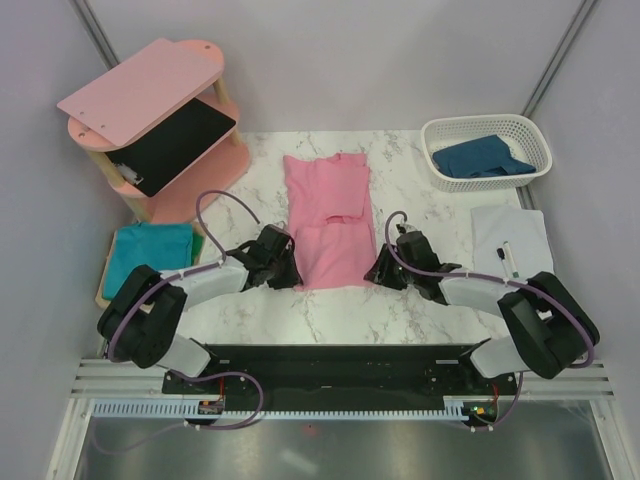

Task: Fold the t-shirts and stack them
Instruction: Grab one side of the 2/3 rectangular tshirt with both arms, then fold the long partially folded tshirt into a neat square, then put the neatly folded tshirt into the corner of the board with the left arm

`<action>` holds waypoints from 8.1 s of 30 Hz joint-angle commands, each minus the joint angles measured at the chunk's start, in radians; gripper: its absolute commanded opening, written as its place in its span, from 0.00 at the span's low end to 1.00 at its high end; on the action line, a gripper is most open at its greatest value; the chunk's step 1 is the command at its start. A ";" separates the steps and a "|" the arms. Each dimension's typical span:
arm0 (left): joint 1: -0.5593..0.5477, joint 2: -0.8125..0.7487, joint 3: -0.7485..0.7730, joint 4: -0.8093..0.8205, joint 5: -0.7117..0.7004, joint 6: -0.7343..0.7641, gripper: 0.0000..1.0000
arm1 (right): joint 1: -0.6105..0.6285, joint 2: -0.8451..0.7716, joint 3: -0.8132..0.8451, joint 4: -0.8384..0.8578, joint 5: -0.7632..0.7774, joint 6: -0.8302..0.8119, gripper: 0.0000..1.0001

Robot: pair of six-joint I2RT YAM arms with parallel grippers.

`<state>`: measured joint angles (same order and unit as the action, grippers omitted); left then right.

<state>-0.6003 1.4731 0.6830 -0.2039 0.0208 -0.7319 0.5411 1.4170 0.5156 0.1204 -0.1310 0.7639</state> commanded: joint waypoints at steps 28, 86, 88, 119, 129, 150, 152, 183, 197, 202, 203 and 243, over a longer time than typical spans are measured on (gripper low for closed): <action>-0.075 -0.307 0.199 -0.427 -0.053 0.057 0.02 | 0.135 -0.189 0.225 -0.334 0.119 -0.202 0.00; 0.310 0.037 0.551 -0.331 0.012 0.305 0.74 | -0.150 0.314 0.670 -0.004 0.074 -0.321 0.98; 0.309 -0.025 0.451 -0.330 -0.001 0.289 0.74 | -0.106 0.287 0.615 -0.010 0.064 -0.316 0.98; 0.332 0.584 0.777 -0.902 -0.869 0.293 0.65 | 0.019 0.183 0.377 0.007 0.039 -0.288 0.98; 0.395 0.655 0.805 -0.835 -0.943 0.446 0.59 | -0.066 0.142 0.294 0.100 -0.085 -0.223 0.98; 0.528 0.820 0.871 -0.845 -0.682 0.480 0.02 | -0.164 0.025 0.190 0.119 -0.205 -0.209 0.98; 0.516 0.788 0.872 -0.844 -0.636 0.485 0.02 | -0.165 0.026 0.187 0.117 -0.208 -0.209 0.98; 0.197 0.581 1.218 -1.014 -0.418 0.289 0.66 | -0.165 0.079 0.149 0.090 -0.197 -0.245 0.98; 0.200 0.467 0.908 -0.514 -0.181 0.224 0.64 | -0.165 0.122 0.135 0.093 -0.194 -0.253 0.98; 0.206 0.541 0.885 -0.424 -0.145 0.209 0.63 | -0.167 0.108 0.130 0.088 -0.202 -0.256 0.98; 0.212 0.547 0.868 -0.405 -0.131 0.200 0.63 | -0.165 0.106 0.130 0.087 -0.200 -0.261 0.98; 0.235 0.557 0.770 -0.348 -0.085 0.186 0.02 | -0.175 0.132 0.132 0.081 -0.234 -0.279 0.98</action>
<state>-0.3553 2.1380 1.5677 -0.4294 -0.0250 -0.5644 0.3691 1.5696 0.6529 0.2211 -0.3511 0.4999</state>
